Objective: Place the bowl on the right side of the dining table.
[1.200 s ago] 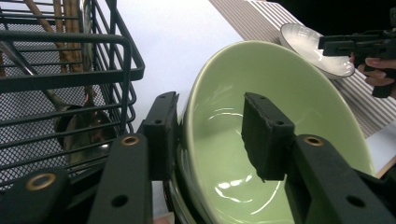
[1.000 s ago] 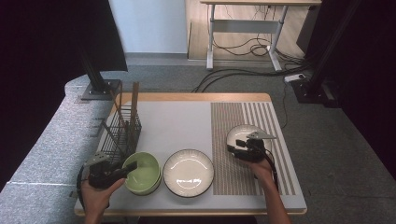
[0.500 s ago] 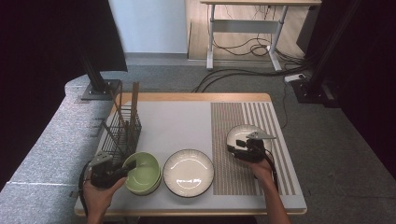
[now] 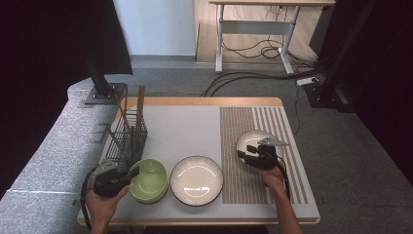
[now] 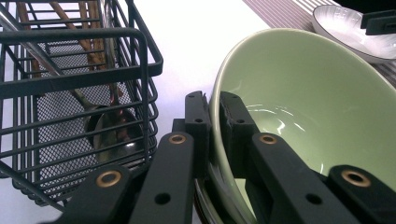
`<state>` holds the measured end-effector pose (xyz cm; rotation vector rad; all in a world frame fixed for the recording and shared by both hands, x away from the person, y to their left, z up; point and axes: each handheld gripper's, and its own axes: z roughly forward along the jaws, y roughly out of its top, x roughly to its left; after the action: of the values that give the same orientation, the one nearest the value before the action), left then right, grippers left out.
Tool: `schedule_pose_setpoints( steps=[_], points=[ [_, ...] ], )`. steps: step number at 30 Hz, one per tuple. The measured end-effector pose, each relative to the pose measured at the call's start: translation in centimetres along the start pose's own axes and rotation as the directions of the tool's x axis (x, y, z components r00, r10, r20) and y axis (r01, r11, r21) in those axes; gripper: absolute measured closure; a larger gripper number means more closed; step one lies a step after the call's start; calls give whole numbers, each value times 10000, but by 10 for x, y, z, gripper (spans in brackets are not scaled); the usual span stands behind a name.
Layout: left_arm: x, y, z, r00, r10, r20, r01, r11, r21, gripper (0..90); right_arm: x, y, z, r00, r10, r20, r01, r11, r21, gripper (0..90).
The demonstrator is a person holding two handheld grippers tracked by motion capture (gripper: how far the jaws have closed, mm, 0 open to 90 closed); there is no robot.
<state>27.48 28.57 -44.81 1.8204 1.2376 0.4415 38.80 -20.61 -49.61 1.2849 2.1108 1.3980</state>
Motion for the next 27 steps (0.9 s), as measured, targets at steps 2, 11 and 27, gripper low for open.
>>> schedule_pose_setpoints(
  steps=[2, 11, 27],
  points=[
    [1, 0, 0, 10000, 0, 32, 0, 10000, 26, 829, 0, 0, 0, 10000, 24, -3, -24, 10000, -45, 460],
    [3, 0, -1, 9993, -149, 343, 159, 9994, -300, 831, 0, 1, -2, 10000, 40, -32, -40, 10000, -39, 461],
    [4, 5, -4, 9978, -242, 619, 281, 9976, -639, 834, 30, 12, -1, 9954, -467, -842, 450, 9987, -223, 464]
  ],
)
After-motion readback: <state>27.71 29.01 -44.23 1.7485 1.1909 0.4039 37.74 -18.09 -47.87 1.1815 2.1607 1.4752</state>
